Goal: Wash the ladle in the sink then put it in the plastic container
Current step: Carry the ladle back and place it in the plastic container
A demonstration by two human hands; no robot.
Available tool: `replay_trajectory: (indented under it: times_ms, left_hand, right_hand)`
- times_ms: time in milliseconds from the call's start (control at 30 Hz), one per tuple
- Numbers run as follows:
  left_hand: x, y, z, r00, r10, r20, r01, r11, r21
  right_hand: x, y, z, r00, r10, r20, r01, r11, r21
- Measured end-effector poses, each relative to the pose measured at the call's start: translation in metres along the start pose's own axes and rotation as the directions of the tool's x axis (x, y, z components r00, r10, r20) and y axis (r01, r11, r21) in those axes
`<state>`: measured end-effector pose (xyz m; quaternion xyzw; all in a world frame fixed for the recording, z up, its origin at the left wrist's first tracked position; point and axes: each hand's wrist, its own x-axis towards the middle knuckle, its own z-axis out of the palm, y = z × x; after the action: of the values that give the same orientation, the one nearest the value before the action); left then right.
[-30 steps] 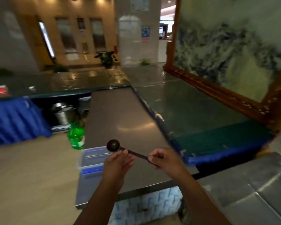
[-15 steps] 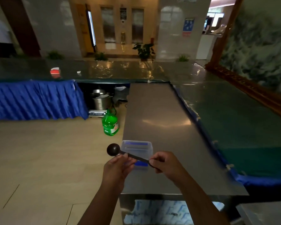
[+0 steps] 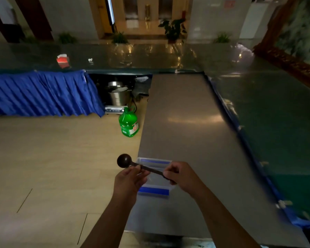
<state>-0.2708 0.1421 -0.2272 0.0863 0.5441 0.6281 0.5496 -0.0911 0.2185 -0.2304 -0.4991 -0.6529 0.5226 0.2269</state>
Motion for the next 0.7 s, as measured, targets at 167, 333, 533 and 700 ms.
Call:
replay_trajectory:
  times_ms: [167,333,533,700]
  left_hand:
    - [0.031,-0.010,-0.009,0.997,-0.076,-0.019,0.076,0.997,-0.005]
    - [0.063,-0.023,-0.020,0.982,-0.189,-0.011,0.189,0.981,0.030]
    - [0.099,-0.042,-0.021,0.933,-0.360,0.007,0.359,0.933,0.033]
    - [0.120,-0.055,-0.025,0.891,-0.452,0.037,0.452,0.892,0.009]
  right_hand:
    - [0.024,0.014,0.009,0.998,0.061,0.026,-0.059,0.996,-0.068]
    - [0.036,0.037,0.025,0.986,0.165,-0.012,-0.165,0.977,-0.132]
    - [0.052,0.053,0.037,0.943,0.316,-0.105,-0.332,0.918,-0.215]
    - [0.064,0.064,0.041,0.910,0.374,-0.181,-0.412,0.867,-0.279]
